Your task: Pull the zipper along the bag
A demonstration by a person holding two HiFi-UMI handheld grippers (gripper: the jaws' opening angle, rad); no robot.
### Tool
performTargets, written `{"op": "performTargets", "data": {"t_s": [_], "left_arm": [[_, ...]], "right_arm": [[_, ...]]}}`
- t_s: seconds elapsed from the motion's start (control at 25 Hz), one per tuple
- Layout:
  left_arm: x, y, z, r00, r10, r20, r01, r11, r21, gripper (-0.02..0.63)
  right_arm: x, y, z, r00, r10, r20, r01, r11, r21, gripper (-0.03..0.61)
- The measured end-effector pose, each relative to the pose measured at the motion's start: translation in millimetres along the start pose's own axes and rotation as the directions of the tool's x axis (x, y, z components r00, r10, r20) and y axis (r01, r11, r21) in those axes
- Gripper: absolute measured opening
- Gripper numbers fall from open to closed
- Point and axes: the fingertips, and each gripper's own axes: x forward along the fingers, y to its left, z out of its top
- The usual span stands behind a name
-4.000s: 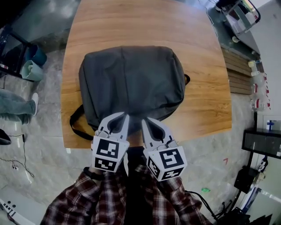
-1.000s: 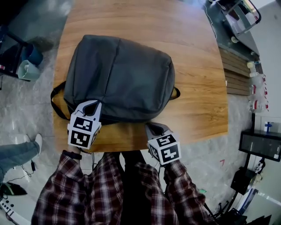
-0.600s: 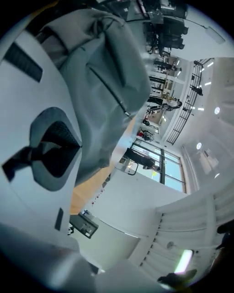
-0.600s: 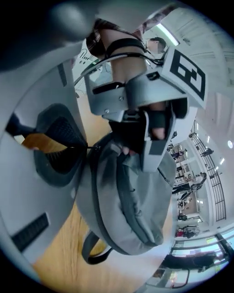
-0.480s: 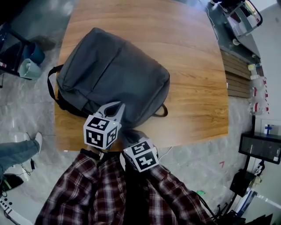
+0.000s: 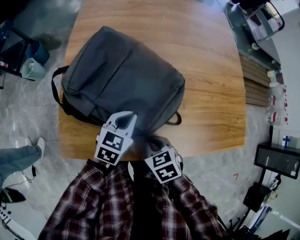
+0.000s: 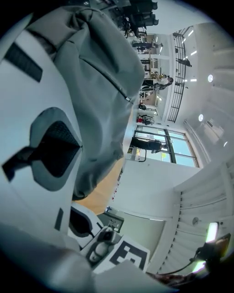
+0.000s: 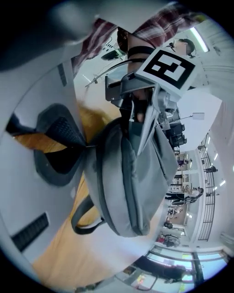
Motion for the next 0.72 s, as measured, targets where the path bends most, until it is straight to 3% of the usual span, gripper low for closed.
{"op": "performTargets", "data": {"t_s": [0.4, 0.72], "left_arm": [[-0.7, -3.6, -4.1, 1.0, 0.004, 0.005, -0.005, 0.998, 0.056, 0.009], [1.0, -6.7, -4.7, 0.998, -0.06, -0.033, 0.062, 0.997, 0.037, 0.009]], "right_arm": [[-35.0, -113.2, -6.0, 0.983, -0.182, -0.018, 0.181, 0.983, -0.037, 0.014], [-27.3, -166.1, 2.5, 0.98, -0.197, -0.028, 0.197, 0.98, 0.031, 0.015]]}}
